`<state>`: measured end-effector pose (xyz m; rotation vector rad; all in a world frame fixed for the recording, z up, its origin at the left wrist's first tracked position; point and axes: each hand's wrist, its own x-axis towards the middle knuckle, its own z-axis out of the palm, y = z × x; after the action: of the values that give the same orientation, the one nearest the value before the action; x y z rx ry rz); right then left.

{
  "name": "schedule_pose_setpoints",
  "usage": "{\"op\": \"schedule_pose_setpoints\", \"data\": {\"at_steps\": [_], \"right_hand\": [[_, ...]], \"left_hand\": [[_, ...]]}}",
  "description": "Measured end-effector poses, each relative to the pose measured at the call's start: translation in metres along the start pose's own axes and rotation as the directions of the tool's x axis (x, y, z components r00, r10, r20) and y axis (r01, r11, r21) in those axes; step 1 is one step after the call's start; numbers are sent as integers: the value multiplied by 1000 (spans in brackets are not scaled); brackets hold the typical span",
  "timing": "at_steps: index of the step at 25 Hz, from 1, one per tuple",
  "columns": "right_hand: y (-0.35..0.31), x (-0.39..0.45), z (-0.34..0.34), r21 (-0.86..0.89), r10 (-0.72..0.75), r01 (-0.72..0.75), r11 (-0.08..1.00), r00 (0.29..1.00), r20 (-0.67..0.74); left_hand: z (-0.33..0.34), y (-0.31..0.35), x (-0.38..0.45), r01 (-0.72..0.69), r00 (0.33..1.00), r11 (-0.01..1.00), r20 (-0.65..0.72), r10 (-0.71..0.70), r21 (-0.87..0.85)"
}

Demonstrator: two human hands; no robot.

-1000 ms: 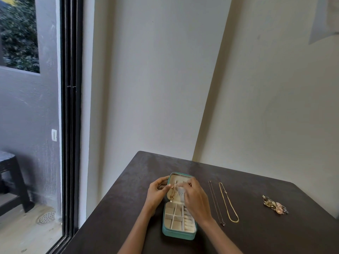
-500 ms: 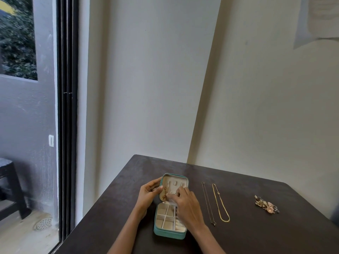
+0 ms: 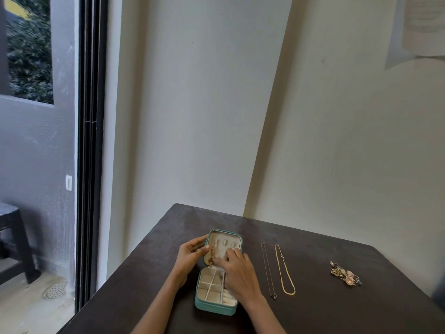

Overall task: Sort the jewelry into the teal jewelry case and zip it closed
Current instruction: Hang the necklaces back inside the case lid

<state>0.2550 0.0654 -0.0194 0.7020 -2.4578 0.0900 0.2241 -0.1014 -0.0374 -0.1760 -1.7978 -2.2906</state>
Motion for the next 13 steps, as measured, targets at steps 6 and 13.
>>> {"op": "schedule_pose_setpoints", "data": {"at_steps": [6,13], "right_hand": [[2,-1,5,19,0,0,1000,1000,1],[4,-2,9,288,396,-369,884,918,-38]], "left_hand": [[1,1,-3,11,1000,997,-19,-9,76],[7,4,-9,64,991,982,-126,-42,178]]}}
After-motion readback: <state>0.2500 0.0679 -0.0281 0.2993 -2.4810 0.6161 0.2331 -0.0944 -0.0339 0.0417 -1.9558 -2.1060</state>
